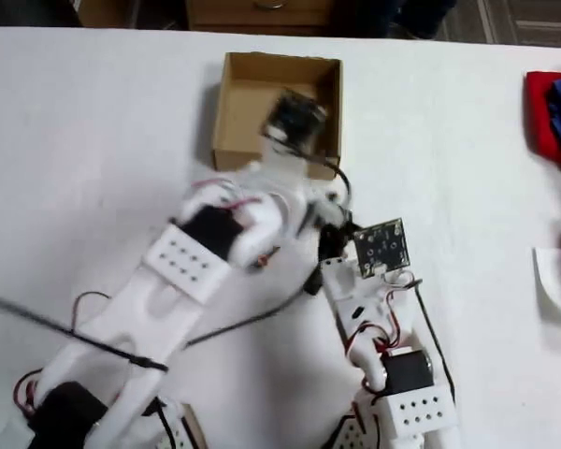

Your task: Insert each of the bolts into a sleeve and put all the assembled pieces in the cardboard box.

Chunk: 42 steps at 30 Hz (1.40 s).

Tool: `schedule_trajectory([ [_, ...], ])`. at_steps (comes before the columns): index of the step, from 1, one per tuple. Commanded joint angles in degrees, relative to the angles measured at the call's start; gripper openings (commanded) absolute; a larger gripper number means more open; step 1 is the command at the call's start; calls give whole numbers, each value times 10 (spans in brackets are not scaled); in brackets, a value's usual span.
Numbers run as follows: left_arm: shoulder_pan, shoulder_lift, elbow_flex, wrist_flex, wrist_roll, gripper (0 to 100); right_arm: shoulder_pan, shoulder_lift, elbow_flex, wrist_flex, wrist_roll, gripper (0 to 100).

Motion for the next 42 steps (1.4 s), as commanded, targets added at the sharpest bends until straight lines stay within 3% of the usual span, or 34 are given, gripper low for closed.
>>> schedule_trajectory([
  [1,-86,-62,-63,58,1,198,36,0,-37,-14,-33,23],
  [6,-215,-86,-64,138,-14,197,31,13,-70,-48,-47,22],
  [11,-308,-87,-44,194,-135,196,29,215,-253,-45,-47,22],
  [14,-342,-88,-9,196,-169,196,33,432,-452,-18,-52,22],
  [21,-413,-88,55,193,-171,196,32,862,-1008,218,-58,22],
  [27,-449,-84,75,193,-171,196,36,1193,-1412,342,-173,22],
  [32,-451,-85,131,129,-171,196,29,1425,-1683,388,-186,22],
  [35,-451,-85,175,74,-171,196,30,1515,-1788,400,-136,22],
  [42,-449,-84,294,-92,-167,196,31,1559,-1830,415,-90,22],
])
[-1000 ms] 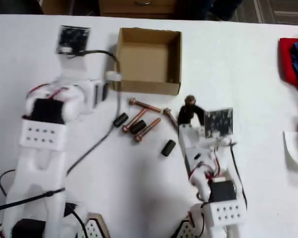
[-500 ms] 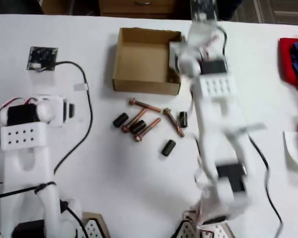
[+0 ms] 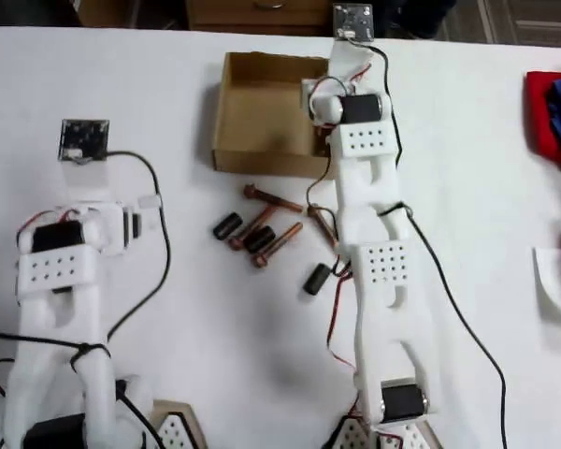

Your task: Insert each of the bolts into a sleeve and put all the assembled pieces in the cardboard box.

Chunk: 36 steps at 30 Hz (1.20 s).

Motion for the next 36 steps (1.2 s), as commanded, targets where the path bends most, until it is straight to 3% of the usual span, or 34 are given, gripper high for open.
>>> schedule_trajectory([
  [1,-3,-14,38,-84,3,196,0,-11,-45,7,14,22],
  [8,4,-14,80,-149,4,196,0,-6,-40,71,11,22],
  [25,4,-16,81,-149,4,196,1,84,-35,40,13,29],
  [32,4,-15,81,-149,4,196,0,74,-76,39,13,247],
  [36,4,-15,82,-149,4,196,4,25,-79,39,13,225],
])
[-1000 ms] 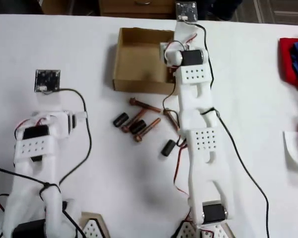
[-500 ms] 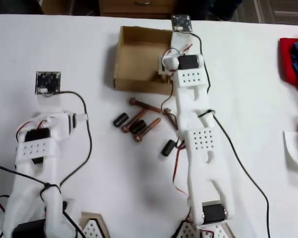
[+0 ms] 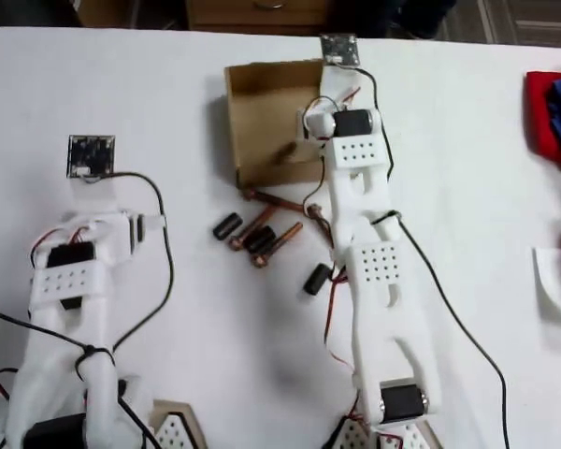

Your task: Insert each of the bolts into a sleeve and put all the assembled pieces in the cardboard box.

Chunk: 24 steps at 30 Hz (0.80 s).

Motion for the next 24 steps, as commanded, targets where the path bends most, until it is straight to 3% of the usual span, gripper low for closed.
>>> schedule_trajectory([
  [1,4,-14,-1,-11,4,196,10,-80,-27,-7,4,205],
  [5,4,-14,-1,-11,4,196,36,-133,-27,-10,4,14],
  [8,4,-14,-1,-11,4,196,80,-143,-25,-7,4,48],
  [14,4,-14,-1,-11,4,196,138,-78,1,-8,4,24],
  [24,4,-14,0,-11,4,196,85,27,-3,-25,4,21],
])
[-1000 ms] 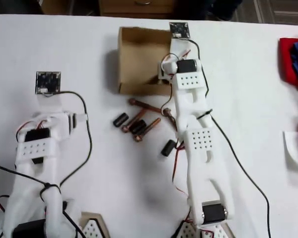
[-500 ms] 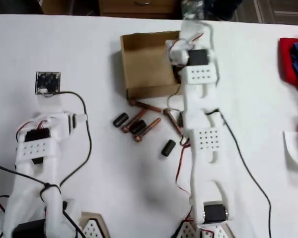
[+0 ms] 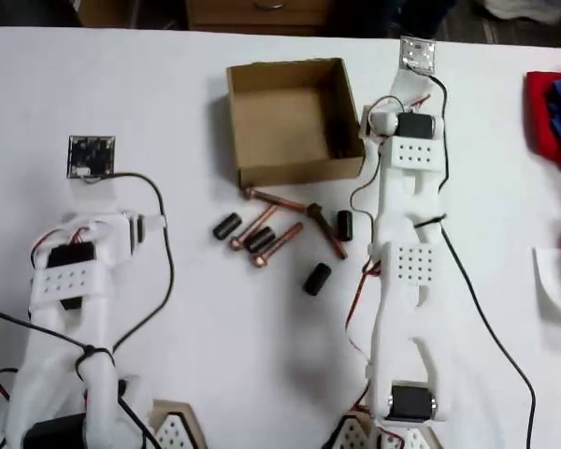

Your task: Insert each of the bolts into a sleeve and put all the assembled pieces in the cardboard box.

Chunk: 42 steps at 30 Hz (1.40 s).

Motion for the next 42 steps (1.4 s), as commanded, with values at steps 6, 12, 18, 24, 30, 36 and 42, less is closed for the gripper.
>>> schedule_trajectory([
  [6,3,-14,-2,-11,4,196,-58,-1,-7,-34,5,20],
  [12,3,-14,-2,-11,4,196,-89,-1,-11,-33,66,20],
  [18,3,-14,-2,-11,4,196,-73,-9,-33,-31,72,24],
  [24,3,-14,-2,-11,4,196,-34,-88,-33,38,72,25],
  [30,3,-14,-4,-11,4,196,-28,-203,-32,244,74,25],
  [36,3,-14,-5,-11,4,196,-35,-266,9,284,181,67],
  [42,3,-14,-5,-11,4,196,-59,-425,235,284,194,152],
])
